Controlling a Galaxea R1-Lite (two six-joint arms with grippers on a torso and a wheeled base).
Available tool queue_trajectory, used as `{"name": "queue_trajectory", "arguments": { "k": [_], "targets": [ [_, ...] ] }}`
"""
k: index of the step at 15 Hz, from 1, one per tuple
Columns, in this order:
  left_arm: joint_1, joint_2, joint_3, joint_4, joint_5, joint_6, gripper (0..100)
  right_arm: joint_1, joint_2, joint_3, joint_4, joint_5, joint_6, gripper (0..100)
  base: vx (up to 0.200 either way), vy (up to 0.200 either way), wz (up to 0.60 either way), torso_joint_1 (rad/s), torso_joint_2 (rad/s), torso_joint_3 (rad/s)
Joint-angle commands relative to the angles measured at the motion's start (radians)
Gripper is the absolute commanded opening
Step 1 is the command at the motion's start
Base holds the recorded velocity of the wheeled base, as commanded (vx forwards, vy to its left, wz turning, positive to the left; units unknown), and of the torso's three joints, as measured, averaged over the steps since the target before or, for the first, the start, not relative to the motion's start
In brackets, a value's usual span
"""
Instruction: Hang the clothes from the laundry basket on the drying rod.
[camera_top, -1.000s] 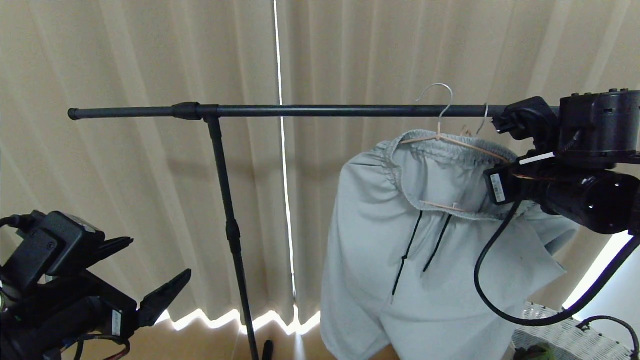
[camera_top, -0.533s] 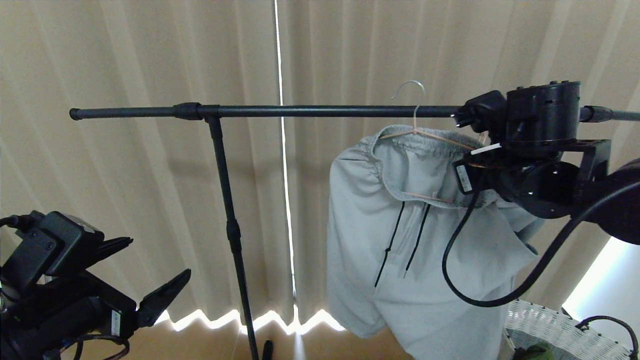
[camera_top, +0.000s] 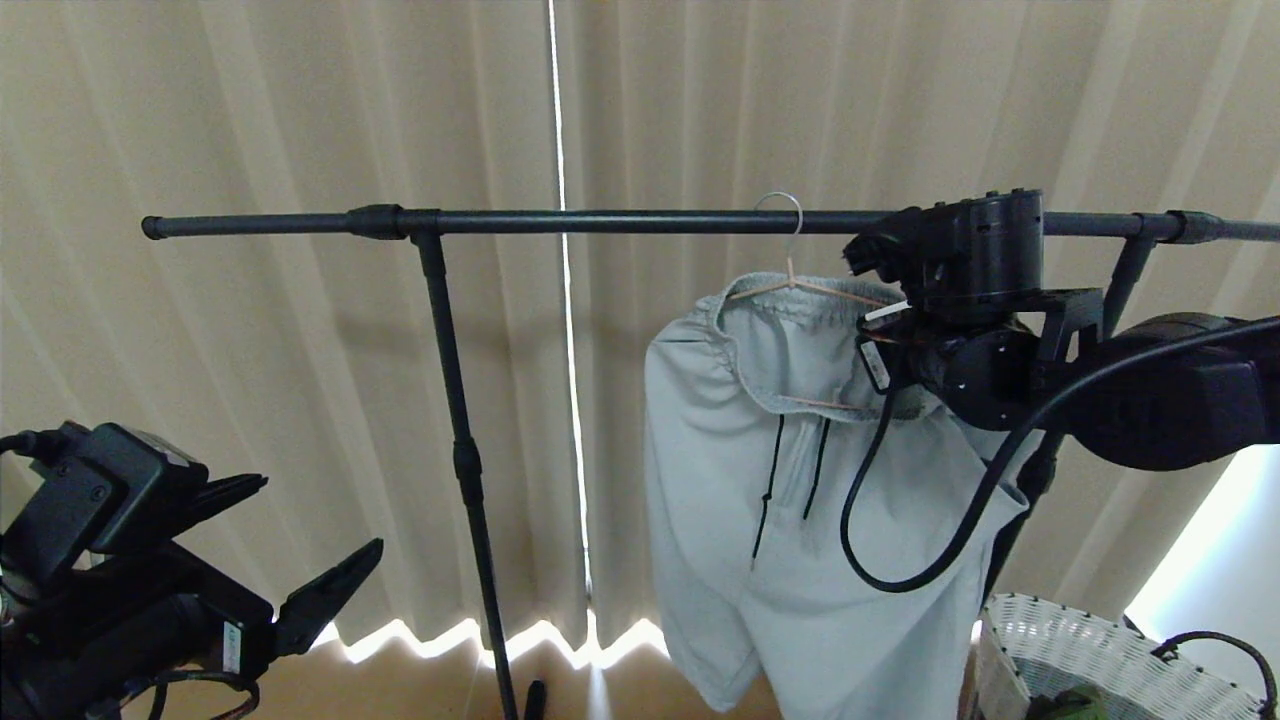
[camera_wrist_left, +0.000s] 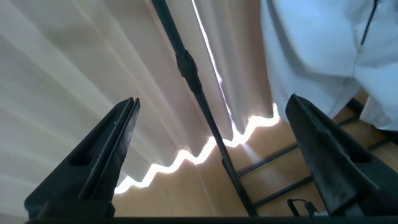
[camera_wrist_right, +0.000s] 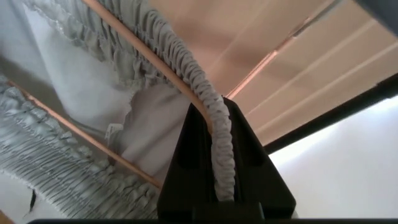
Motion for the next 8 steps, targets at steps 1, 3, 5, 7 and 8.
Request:
{"name": "queue_trajectory", "arguments": {
  "k": [1, 3, 5, 7, 8],
  "targets": [
    [0.0, 0.001, 0.0, 0.0, 0.0, 0.0, 100, 0.014, 0.014, -0.002, -0.006, -0.001, 0.0, 0, 0.0, 0.0, 0.0, 0.0, 0.0, 0.0],
    [0.0, 0.001, 0.0, 0.0, 0.0, 0.0, 100, 0.035, 0.014, -0.002, -0.001, -0.001, 0.0, 0, 0.0, 0.0, 0.0, 0.0, 0.0, 0.0],
    [0.0, -0.001, 0.0, 0.0, 0.001, 0.0, 100, 0.057, 0.026, -0.009, 0.0, 0.001, -0.002, 0, 0.0, 0.0, 0.0, 0.0, 0.0, 0.0],
    [0.0, -0.002, 0.0, 0.0, 0.001, 0.0, 100, 0.066, 0.026, -0.008, 0.0, 0.004, -0.025, 0, 0.0, 0.0, 0.0, 0.0, 0.0, 0.0],
    [0.0, -0.002, -0.001, 0.0, 0.001, 0.0, 100, 0.067, 0.026, -0.008, 0.0, 0.006, -0.028, 0, 0.0, 0.0, 0.0, 0.0, 0.0, 0.0]
  ]
}}
